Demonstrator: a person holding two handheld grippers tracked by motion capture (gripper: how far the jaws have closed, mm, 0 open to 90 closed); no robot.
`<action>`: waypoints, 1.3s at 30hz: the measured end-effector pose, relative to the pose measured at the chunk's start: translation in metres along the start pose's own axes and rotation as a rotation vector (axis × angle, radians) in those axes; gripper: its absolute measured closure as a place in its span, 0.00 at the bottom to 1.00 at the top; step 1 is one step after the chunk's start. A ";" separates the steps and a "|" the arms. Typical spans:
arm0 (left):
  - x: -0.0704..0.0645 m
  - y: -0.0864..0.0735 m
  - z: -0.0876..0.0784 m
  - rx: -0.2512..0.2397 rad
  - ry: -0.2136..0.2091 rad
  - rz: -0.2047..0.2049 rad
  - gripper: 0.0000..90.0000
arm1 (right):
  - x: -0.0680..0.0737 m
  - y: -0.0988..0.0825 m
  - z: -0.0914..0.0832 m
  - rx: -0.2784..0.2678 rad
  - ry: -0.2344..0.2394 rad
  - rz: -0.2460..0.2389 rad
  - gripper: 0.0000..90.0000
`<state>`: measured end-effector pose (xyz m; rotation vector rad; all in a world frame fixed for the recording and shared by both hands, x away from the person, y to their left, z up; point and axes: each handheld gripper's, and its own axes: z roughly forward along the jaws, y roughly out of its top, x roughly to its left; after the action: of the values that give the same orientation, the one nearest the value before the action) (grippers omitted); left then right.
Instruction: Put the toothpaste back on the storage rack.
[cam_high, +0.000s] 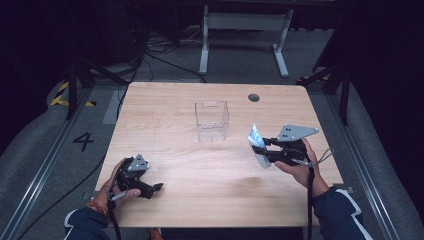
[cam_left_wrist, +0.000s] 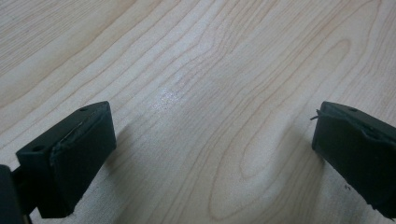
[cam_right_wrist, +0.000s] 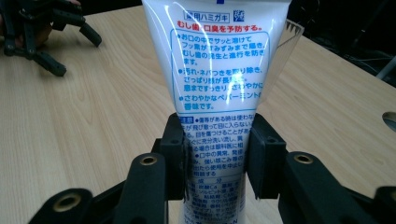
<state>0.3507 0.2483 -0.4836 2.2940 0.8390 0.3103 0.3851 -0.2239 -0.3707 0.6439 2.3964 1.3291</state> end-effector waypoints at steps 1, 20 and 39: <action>0.000 0.000 0.000 0.000 0.000 0.000 0.00 | 0.000 0.002 0.001 -0.005 -0.001 0.001 0.72; 0.000 0.000 0.000 0.000 0.000 0.000 0.00 | -0.003 0.049 0.012 -0.096 0.010 -0.015 0.72; 0.000 0.000 0.000 0.000 0.000 0.000 0.00 | -0.013 0.087 0.033 -0.145 0.025 -0.020 0.71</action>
<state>0.3508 0.2483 -0.4836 2.2940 0.8385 0.3100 0.4321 -0.1672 -0.3122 0.5642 2.2934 1.4939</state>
